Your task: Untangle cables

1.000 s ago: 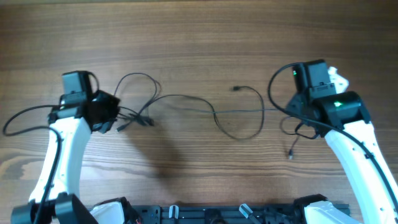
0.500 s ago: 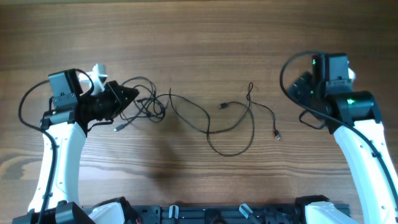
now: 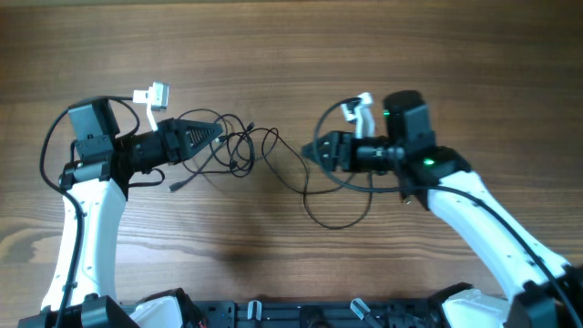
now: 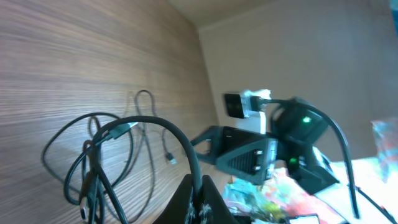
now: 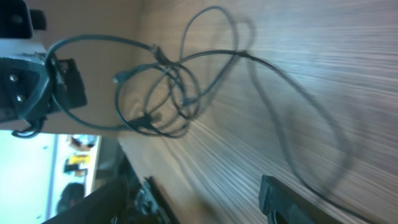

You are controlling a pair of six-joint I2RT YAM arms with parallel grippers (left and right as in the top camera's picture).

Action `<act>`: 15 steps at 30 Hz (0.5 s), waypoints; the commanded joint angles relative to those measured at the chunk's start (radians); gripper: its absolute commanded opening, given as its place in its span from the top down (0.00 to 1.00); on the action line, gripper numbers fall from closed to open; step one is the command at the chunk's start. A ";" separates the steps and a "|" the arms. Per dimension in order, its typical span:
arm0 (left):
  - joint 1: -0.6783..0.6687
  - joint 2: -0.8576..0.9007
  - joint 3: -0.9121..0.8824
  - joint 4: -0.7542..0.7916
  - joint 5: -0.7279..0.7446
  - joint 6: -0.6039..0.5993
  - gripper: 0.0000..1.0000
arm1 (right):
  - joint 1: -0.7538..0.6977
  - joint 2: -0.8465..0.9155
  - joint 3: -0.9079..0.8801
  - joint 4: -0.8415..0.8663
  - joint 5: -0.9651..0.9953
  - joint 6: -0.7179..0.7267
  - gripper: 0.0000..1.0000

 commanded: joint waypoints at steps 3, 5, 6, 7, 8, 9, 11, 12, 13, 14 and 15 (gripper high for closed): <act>-0.034 -0.014 0.000 0.003 0.161 0.023 0.96 | 0.110 0.143 -0.002 0.118 0.116 0.335 0.21; -0.043 -0.014 0.000 0.003 0.196 0.023 0.96 | 0.154 0.213 -0.002 0.214 0.114 0.399 0.20; -0.047 -0.014 0.000 0.003 0.216 0.022 0.96 | 0.179 0.249 -0.002 0.269 0.116 0.425 0.19; -0.047 -0.014 0.000 0.004 0.235 0.010 0.96 | 0.209 0.298 -0.002 0.356 0.119 0.438 0.19; -0.047 -0.014 0.000 0.004 0.238 -0.012 0.96 | 0.223 0.323 -0.002 0.389 0.137 0.454 0.19; -0.047 -0.014 0.000 0.009 0.238 -0.037 0.96 | 0.235 0.346 -0.002 0.409 0.166 0.474 0.19; -0.043 -0.014 0.000 0.071 0.264 -0.122 0.96 | 0.243 0.385 -0.002 0.359 0.279 0.498 0.00; -0.035 -0.014 0.002 0.123 0.277 -0.173 0.96 | 0.237 0.388 -0.002 0.315 0.308 0.509 0.01; -0.022 -0.016 0.003 0.175 0.277 -0.233 0.96 | 0.223 0.388 -0.002 0.244 0.339 0.524 0.00; 0.000 -0.019 0.003 0.253 0.277 -0.317 0.96 | 0.200 0.383 -0.002 0.169 0.361 0.517 0.00; 0.026 -0.023 0.003 0.329 0.277 -0.394 0.96 | 0.174 0.381 -0.002 0.105 0.378 0.512 0.00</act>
